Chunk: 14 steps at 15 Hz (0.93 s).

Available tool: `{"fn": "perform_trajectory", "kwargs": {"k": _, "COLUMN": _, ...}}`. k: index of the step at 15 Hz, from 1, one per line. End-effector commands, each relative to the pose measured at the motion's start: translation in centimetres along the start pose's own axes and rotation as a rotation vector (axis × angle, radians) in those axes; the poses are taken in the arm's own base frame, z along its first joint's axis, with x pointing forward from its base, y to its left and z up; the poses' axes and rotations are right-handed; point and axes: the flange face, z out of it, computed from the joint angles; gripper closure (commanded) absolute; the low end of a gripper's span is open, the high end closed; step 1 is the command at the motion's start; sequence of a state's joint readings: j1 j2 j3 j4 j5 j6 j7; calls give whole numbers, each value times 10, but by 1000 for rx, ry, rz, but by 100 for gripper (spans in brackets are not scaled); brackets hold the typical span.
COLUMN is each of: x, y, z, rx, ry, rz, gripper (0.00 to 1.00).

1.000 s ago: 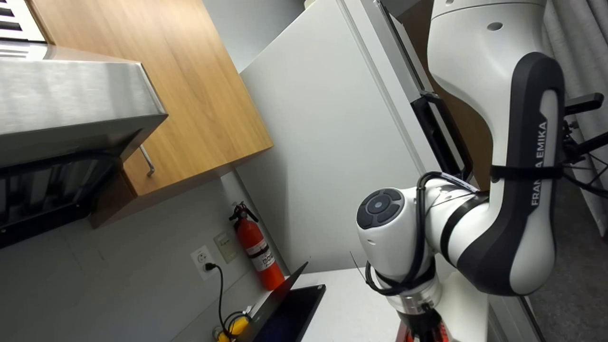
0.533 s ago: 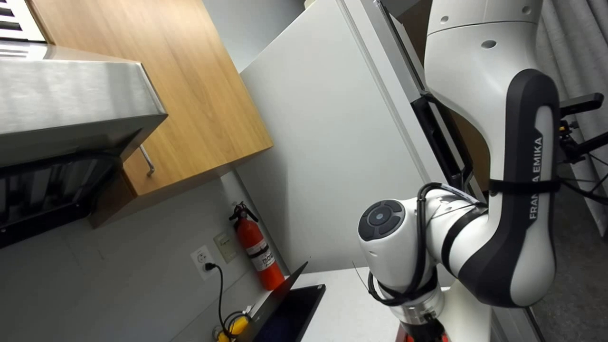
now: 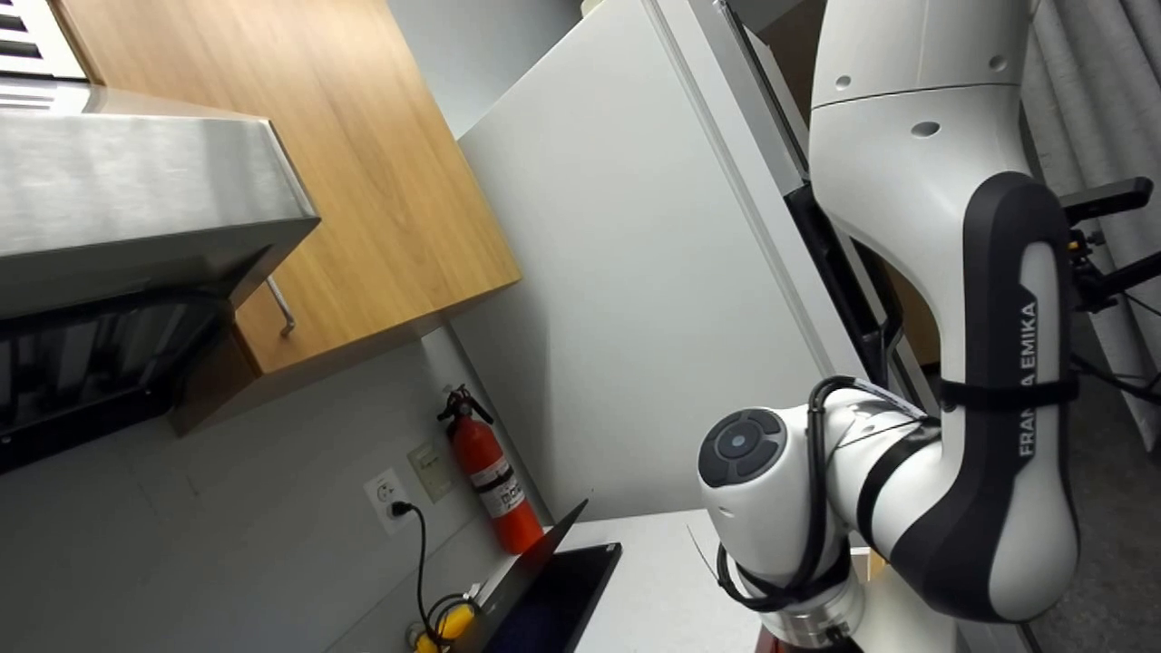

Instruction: Move the watermelon and the orange plush toys from the drawer to the counter then close the drawer

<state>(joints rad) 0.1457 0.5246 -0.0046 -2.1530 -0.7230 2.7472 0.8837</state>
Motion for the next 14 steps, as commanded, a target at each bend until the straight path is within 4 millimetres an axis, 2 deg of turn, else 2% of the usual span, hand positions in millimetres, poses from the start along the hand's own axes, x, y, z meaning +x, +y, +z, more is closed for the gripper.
{"fn": "perform_trajectory", "kwargs": {"k": 1, "x": 2, "y": 0, "z": 4, "rx": 16, "ry": -10, "rz": 1, "gripper": 100}}
{"fn": "perform_trajectory", "kwargs": {"k": 8, "x": -5, "y": 1, "z": -11, "rx": 56, "ry": -79, "rz": -68, "gripper": 100}}
{"fn": "perform_trajectory", "kwargs": {"k": 14, "x": -20, "y": 2, "z": -17, "rx": 97, "ry": -160, "rz": -138, "gripper": 100}}
